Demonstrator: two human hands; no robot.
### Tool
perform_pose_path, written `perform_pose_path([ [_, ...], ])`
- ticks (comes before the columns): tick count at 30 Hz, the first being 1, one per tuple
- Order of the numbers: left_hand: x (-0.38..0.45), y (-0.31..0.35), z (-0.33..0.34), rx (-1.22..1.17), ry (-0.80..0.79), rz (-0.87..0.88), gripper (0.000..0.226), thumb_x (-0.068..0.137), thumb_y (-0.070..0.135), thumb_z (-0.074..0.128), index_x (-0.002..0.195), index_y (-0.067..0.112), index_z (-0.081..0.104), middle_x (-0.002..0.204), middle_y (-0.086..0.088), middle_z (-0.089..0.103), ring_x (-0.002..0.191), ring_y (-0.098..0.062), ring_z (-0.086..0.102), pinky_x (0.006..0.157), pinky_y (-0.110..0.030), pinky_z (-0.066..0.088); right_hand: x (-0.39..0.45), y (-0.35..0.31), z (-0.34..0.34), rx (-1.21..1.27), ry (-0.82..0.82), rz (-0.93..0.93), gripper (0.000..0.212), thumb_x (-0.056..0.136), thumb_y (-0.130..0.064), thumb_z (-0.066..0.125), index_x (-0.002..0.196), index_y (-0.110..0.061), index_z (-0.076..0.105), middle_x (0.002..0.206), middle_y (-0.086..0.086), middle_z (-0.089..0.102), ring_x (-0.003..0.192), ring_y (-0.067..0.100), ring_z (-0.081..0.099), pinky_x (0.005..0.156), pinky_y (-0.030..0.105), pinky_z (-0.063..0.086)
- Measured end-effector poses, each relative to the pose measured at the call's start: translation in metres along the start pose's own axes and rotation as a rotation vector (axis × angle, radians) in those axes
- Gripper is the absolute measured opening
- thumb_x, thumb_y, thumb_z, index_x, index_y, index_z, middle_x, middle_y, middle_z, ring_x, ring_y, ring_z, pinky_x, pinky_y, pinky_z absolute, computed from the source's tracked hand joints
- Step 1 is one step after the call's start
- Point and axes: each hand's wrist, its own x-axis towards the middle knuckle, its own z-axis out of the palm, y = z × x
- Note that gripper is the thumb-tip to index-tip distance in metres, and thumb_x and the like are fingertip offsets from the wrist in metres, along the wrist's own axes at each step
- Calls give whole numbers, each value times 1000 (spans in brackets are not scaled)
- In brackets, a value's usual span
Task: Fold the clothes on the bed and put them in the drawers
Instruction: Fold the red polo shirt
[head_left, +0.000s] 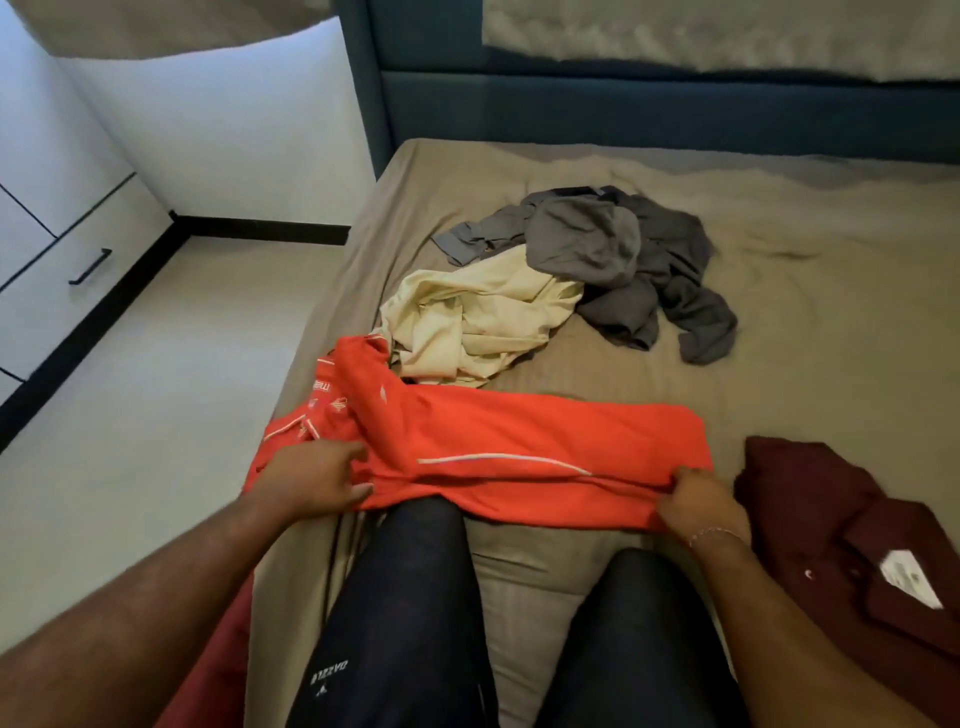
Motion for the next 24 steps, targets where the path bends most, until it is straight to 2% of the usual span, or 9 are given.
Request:
perform_pose_path([
  [1, -2, 3, 5, -72, 22, -15, 40, 88, 56, 66, 119, 30, 66, 108, 7, 75, 102, -19, 71, 79, -32, 54, -8, 4, 3, 18, -32, 46, 42, 91, -27, 61, 130, -10, 62, 133, 18, 57, 121, 41, 57, 97, 45, 51],
  [3, -6, 17, 8, -243, 142, -29, 32, 89, 47, 70, 116, 29, 69, 103, 7, 74, 98, -19, 71, 80, -34, 55, -21, 12, 5, 102, 16, 100, 42, 90, -30, 63, 128, -12, 62, 134, 17, 53, 122, 42, 54, 96, 48, 51],
  [7, -3, 59, 6, -506, 251, 19, 25, 89, 28, 75, 113, 26, 71, 98, 10, 70, 89, -13, 69, 80, -34, 55, -14, 24, 6, 372, 93, 218, 49, 91, -28, 64, 134, -5, 58, 136, 26, 50, 125, 47, 49, 102, 49, 44],
  [13, 16, 142, 8, -862, 147, 155, 40, 89, 8, 77, 127, 16, 67, 115, -2, 70, 94, -16, 70, 94, -33, 55, 33, 31, 16, 750, 31, 428, 77, 91, -32, 76, 149, 5, 40, 148, 31, 46, 136, 45, 48, 113, 46, 39],
  [15, 25, 169, 10, -1009, 58, 169, 44, 92, 7, 75, 134, 15, 64, 123, -5, 69, 97, -16, 68, 89, -28, 57, 46, 34, 23, 822, 23, 503, 83, 87, -35, 81, 148, 4, 41, 150, 29, 46, 135, 45, 49, 113, 48, 41],
  [17, 36, 196, 12, -1200, -27, 144, 46, 95, 4, 72, 138, 14, 59, 130, -9, 65, 97, -15, 63, 77, -22, 57, 57, 36, 28, 887, 24, 560, 84, 81, -35, 86, 145, 2, 45, 145, 27, 50, 128, 44, 55, 108, 50, 47],
  [19, 46, 218, 14, -1340, -91, 122, 47, 97, 2, 68, 141, 14, 55, 133, -11, 62, 98, -16, 60, 71, -17, 53, 64, 35, 31, 1064, 25, 569, 75, 77, -23, 89, 136, 5, 53, 132, 26, 62, 114, 40, 65, 99, 50, 55],
  [22, 68, 248, 19, -1465, -216, 66, 47, 102, 7, 62, 146, 17, 50, 138, -5, 59, 104, -14, 62, 75, -18, 52, 76, 35, 30, 1177, -39, 526, 45, 77, -9, 86, 116, 5, 68, 113, 25, 72, 94, 34, 70, 86, 44, 58],
  [24, 80, 264, 24, -1546, -306, -10, 49, 104, 14, 59, 151, 19, 47, 138, -2, 58, 109, -13, 61, 78, -24, 50, 80, 33, 27, 1144, -113, 479, 34, 79, -5, 82, 111, -1, 71, 110, 24, 73, 96, 37, 71, 92, 50, 59],
])
